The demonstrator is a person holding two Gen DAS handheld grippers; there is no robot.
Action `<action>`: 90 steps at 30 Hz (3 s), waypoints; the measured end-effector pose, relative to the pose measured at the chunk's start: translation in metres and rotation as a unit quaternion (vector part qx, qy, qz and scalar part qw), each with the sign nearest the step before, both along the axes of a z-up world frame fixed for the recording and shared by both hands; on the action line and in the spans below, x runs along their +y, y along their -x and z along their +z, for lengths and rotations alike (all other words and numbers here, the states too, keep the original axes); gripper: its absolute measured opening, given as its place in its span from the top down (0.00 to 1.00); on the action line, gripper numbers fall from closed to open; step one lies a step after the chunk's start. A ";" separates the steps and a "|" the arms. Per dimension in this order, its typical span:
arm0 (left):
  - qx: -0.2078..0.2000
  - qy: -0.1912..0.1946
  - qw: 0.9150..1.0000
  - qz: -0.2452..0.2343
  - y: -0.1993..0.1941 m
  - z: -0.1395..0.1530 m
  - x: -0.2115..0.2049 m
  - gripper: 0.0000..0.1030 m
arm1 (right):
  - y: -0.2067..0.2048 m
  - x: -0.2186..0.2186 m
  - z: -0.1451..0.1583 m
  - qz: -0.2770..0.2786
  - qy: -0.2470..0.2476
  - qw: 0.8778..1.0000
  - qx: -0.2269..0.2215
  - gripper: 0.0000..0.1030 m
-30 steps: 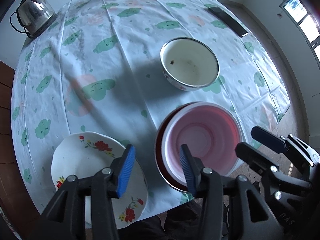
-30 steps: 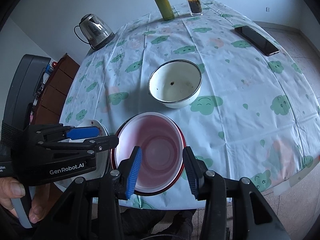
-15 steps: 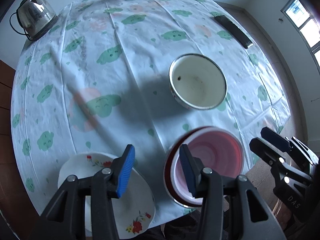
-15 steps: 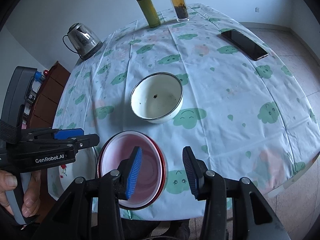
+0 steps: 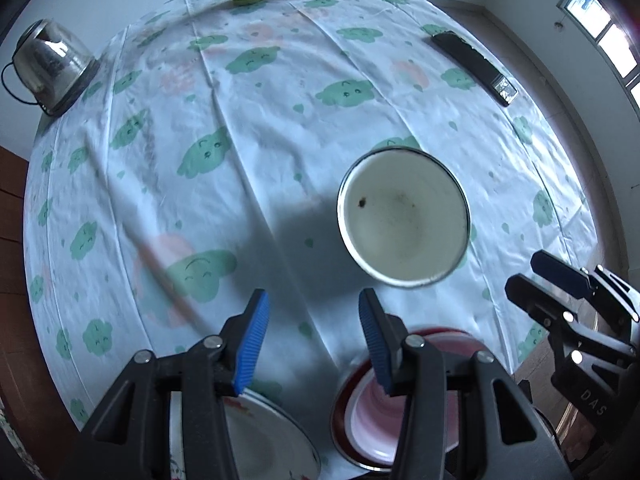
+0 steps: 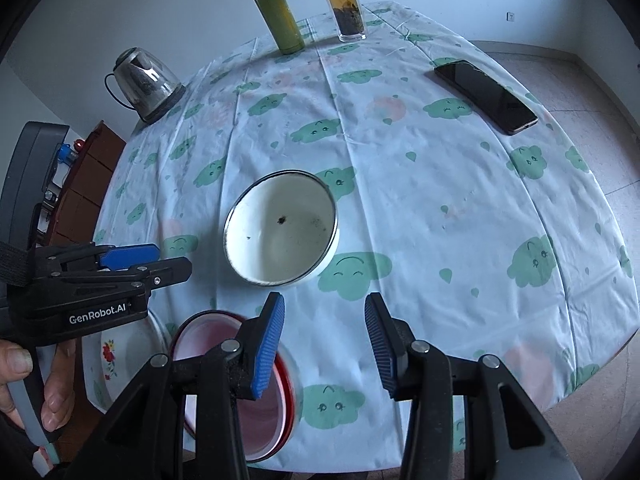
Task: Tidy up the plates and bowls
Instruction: 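Move both tools to the rim of the white enamel bowl, then close both tools on the white enamel bowl rim, then lift the white enamel bowl and carry it toward the nested bowls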
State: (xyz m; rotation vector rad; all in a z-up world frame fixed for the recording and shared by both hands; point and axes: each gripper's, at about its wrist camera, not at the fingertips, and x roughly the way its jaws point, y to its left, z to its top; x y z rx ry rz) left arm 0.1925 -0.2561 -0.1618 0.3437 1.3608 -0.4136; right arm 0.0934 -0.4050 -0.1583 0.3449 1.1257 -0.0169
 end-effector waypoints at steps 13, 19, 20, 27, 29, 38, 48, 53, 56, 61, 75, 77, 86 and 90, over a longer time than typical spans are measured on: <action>0.010 -0.015 1.000 -0.004 -0.022 -0.018 -0.018 0.55 | -0.041 -0.010 -0.018 0.013 -0.007 0.999 0.037 0.59; 0.014 -0.023 1.000 -0.008 -0.030 -0.027 -0.022 0.55 | -0.055 -0.008 -0.025 0.023 -0.012 0.999 0.048 0.64; 0.017 -0.024 1.000 -0.007 -0.032 -0.029 -0.023 0.55 | -0.057 -0.008 -0.026 0.025 -0.011 0.998 0.050 0.64; 0.026 -0.025 0.999 -0.011 -0.036 -0.037 -0.029 0.58 | -0.066 -0.010 -0.035 0.032 -0.014 0.997 0.063 0.71; 0.032 -0.022 0.999 -0.012 -0.036 -0.039 -0.031 0.67 | -0.068 -0.010 -0.037 0.034 -0.015 0.997 0.064 0.72; 0.043 -0.014 0.999 -0.020 -0.031 -0.043 -0.040 0.91 | -0.070 -0.007 -0.039 0.046 -0.028 0.996 0.067 0.87; 0.043 -0.016 0.999 -0.015 -0.031 -0.044 -0.044 0.92 | -0.071 -0.004 -0.039 0.047 -0.027 0.996 0.067 0.89; 0.041 -0.010 0.999 -0.016 -0.028 -0.037 -0.044 0.92 | -0.070 -0.005 -0.035 0.043 -0.024 0.997 0.066 0.89; 0.040 -0.004 0.999 -0.013 -0.027 -0.029 -0.044 0.92 | -0.069 -0.007 -0.031 0.041 -0.023 0.997 0.063 0.89; 0.037 -0.003 0.999 -0.011 -0.025 -0.020 -0.043 0.92 | -0.066 -0.009 -0.020 0.041 -0.021 0.997 0.054 0.89; 0.027 0.012 1.000 -0.002 -0.016 0.005 -0.034 0.92 | -0.054 -0.001 0.008 0.049 -0.011 0.998 0.032 0.89; 0.025 0.015 1.000 -0.001 -0.014 0.008 -0.032 0.92 | -0.052 0.000 0.011 0.049 -0.010 0.998 0.029 0.89; 0.019 0.022 1.000 0.004 -0.005 0.019 -0.025 0.92 | -0.041 0.004 0.020 0.052 -0.011 0.998 0.019 0.89; 0.016 0.022 1.000 0.004 -0.001 0.021 -0.023 0.92 | -0.036 0.006 0.021 0.053 -0.012 0.998 0.017 0.89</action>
